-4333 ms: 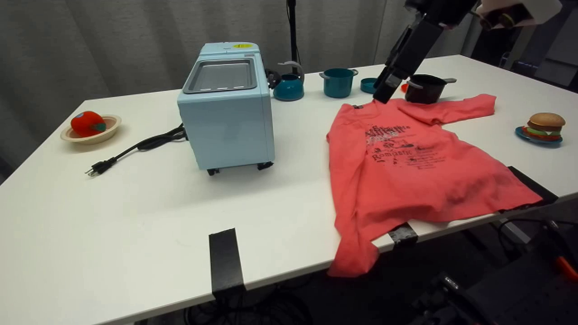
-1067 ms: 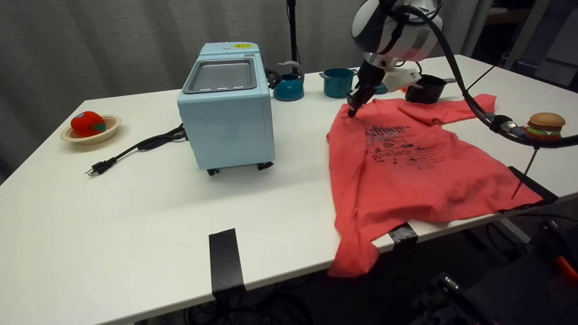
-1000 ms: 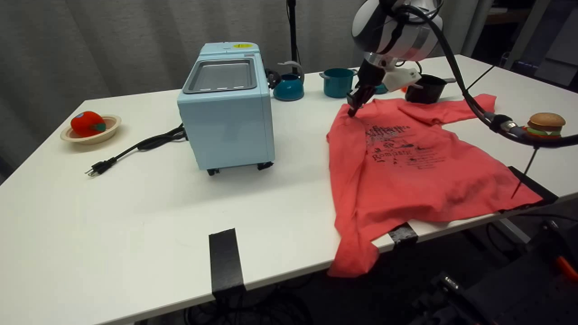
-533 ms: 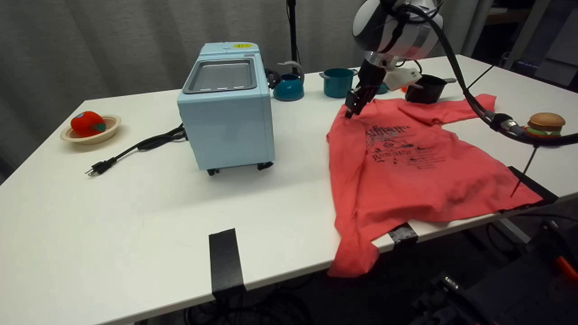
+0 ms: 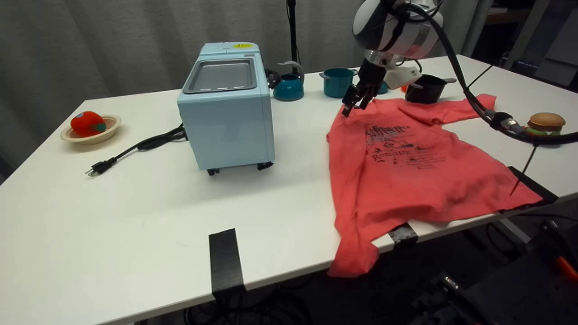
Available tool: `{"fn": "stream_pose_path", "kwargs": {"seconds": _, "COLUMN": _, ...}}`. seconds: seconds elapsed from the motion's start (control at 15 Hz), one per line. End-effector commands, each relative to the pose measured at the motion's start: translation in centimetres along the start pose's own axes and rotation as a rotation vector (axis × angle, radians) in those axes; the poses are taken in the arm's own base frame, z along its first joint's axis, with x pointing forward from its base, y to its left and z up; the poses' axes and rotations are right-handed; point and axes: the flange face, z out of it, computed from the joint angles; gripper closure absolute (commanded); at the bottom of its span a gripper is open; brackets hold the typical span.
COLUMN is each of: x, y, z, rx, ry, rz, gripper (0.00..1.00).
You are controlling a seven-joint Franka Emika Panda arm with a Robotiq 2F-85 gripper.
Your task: Unfold the sleeves of the orange sweatshirt
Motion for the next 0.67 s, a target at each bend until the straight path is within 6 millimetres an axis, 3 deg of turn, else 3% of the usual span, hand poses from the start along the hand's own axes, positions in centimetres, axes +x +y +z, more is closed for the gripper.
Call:
{"fn": "stream_pose_path", "kwargs": {"seconds": 0.0, "x": 0.62, "y": 0.78, "z": -0.02, "rx": -0.005, "ry": 0.006, "rz": -0.031, "gripper": 0.00}}
{"fn": "stream_pose_path", "kwargs": {"seconds": 0.6, "x": 0.43, "y": 0.13, "z": -0.31, "rx": -0.008, "ry": 0.008, "rz": -0.024, "gripper": 0.00}}
